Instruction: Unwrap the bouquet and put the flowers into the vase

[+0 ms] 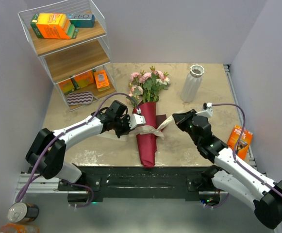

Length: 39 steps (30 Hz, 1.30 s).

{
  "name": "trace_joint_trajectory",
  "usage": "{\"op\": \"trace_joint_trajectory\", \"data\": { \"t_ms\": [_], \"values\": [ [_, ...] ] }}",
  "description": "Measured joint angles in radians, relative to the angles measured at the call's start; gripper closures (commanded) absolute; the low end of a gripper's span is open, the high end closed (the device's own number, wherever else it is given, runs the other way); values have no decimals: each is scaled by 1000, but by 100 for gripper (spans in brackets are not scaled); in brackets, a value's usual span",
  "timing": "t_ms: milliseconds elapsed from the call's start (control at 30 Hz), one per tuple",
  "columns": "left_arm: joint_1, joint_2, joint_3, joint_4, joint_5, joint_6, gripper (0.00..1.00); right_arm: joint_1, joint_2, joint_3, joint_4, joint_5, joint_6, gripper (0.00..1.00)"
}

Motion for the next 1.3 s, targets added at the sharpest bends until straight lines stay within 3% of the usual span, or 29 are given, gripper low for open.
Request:
{"op": "trace_joint_trajectory", "data": {
  "t_ms": [400,633,833,967,1067,1100,1133,1167,1200,1267,1300],
  "values": [
    [44,-32,-10,34,-66,0,100,-22,-100,35,-361,168,-22,100],
    [297,-72,35,18,-71,0,100,-100,-98,227,-533,322,-94,100],
    [403,-162,42,-2,-93,19,100,-161,-3,327,-628,438,-118,100],
    [476,-169,42,-7,-170,31,100,-242,91,349,-645,468,-144,86],
    [526,-169,42,-6,-259,27,100,-286,151,363,-650,475,-167,63],
    [536,-169,42,-5,-285,26,98,-296,166,369,-649,475,-183,50],
    [549,-169,45,-3,-316,24,90,-303,178,374,-644,473,-200,43],
    [560,-169,49,-3,-344,21,74,-308,183,379,-640,470,-217,37],
    [572,-169,58,-2,-374,14,36,-311,184,383,-632,466,-239,27],
    [586,-169,79,-3,-408,8,4,-313,182,399,-621,455,-272,23],
    [590,-169,93,-5,-421,1,0,-313,182,414,-617,446,-290,21]
  ]
}}
